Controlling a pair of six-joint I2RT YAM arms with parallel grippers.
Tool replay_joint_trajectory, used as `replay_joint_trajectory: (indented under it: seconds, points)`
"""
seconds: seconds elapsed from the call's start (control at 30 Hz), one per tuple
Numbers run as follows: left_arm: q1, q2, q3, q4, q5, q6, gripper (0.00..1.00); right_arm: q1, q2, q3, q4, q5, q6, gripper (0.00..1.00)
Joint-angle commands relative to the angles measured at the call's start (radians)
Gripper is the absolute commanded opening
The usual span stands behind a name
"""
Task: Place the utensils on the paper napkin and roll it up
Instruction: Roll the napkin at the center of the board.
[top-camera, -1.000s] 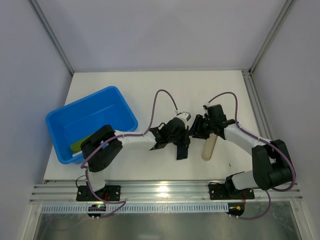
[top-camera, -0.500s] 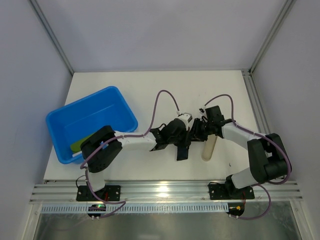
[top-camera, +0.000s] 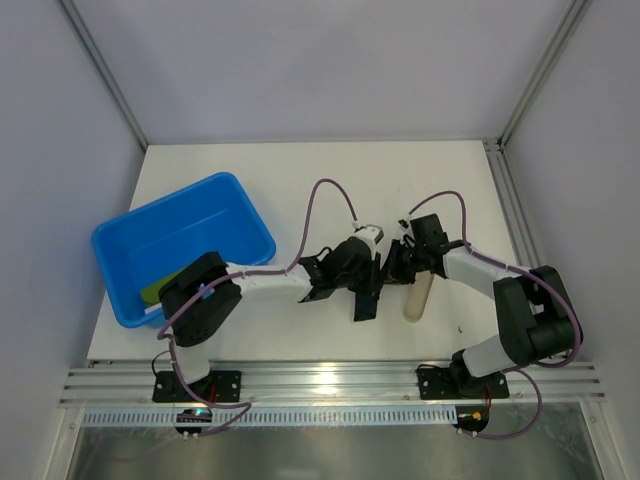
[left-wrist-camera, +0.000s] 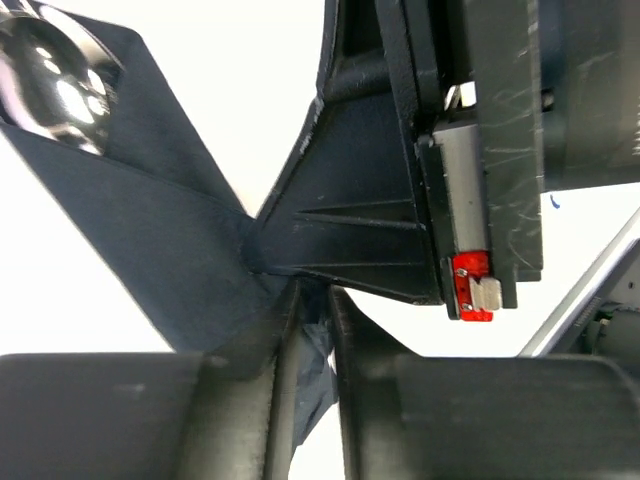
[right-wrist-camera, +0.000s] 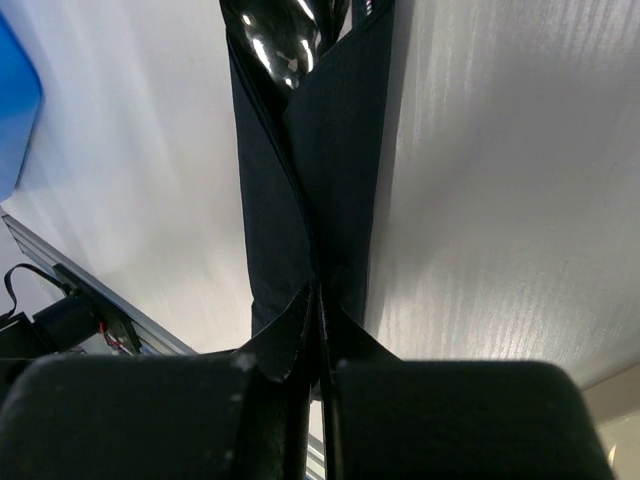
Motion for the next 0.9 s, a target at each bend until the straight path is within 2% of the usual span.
replay_joint_trajectory:
  seconds: [0.0,0.1,0.17,0.27,0.33,0.37,0.4,0.43,0.47,0.87]
  points:
    - [-0.004,-0.077,0.005,0.008,-0.064,0.019,0.26,0.001,-0.022,-0.005,0.012,0.025,-0.011,0.04]
    - [-0.004,-0.123,-0.018,0.013,-0.113,0.022,0.35,0.001,-0.022,-0.005,0.013,0.028,-0.011,0.04]
    - [-0.004,-0.169,-0.044,0.013,-0.146,0.024,0.37,0.001,-0.018,-0.005,0.016,0.028,-0.015,0.04]
    - [-0.004,-0.24,-0.093,0.022,-0.232,0.022,0.36,0.003,-0.018,-0.008,0.018,0.025,-0.018,0.04]
    - [-0.002,-0.258,-0.093,-0.036,-0.282,0.019,0.28,0.003,-0.02,-0.014,0.022,0.026,-0.022,0.04]
    - [0.001,-0.257,-0.074,-0.053,-0.275,0.031,0.21,0.001,-0.022,-0.016,0.022,0.028,-0.024,0.04]
    - [0.01,-0.252,-0.063,-0.064,-0.266,0.036,0.08,0.001,-0.022,-0.019,0.022,0.037,-0.025,0.04]
    - [0.015,-0.246,-0.055,-0.074,-0.243,0.039,0.02,0.001,-0.025,-0.023,0.027,0.039,-0.025,0.04]
    - [0.019,-0.238,-0.037,-0.079,-0.227,0.039,0.0,0.003,-0.025,-0.025,0.027,0.042,-0.025,0.04]
    - [0.068,-0.043,0.065,-0.009,0.032,0.022,0.0,0.001,-0.028,-0.039,0.021,0.08,-0.045,0.04]
